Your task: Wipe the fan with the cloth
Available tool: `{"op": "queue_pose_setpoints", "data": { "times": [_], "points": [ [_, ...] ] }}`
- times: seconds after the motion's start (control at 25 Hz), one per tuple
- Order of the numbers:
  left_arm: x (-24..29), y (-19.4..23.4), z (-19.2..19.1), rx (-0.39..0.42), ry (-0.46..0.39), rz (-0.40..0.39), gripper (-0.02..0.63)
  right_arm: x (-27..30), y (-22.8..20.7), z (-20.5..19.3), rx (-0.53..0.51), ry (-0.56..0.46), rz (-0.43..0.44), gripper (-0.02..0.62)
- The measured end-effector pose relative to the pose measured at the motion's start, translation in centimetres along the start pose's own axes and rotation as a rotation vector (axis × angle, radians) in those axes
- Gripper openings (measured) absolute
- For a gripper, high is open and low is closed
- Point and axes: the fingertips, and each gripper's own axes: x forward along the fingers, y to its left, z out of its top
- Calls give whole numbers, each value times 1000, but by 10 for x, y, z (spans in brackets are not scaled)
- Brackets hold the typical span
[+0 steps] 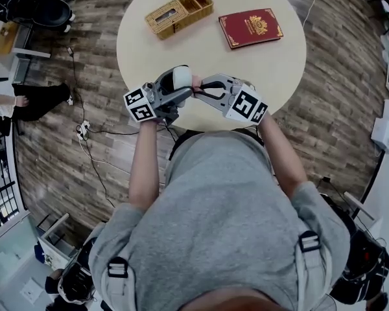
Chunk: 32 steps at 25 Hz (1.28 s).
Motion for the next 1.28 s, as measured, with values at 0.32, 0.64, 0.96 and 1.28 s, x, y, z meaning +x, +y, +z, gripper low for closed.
{"op": "queue_pose_setpoints", "data": {
  "times": [0.32,0.64,0.96,1.28],
  "points": [
    [-19,6,-1,-71,-1,-59,382,7,-16,22,29,-73,-95,41],
    [-43,-17,13,-201,-77,-236,382,34,-16,28,1,-29,-159,41],
    [-93,-13,28,-259,-138,-299,382,83,17,30,27,-41,-139,40],
    [-112,-3,26,-282,-98,-310,382,101,44,47,13,-56,-136,41]
  ]
}}
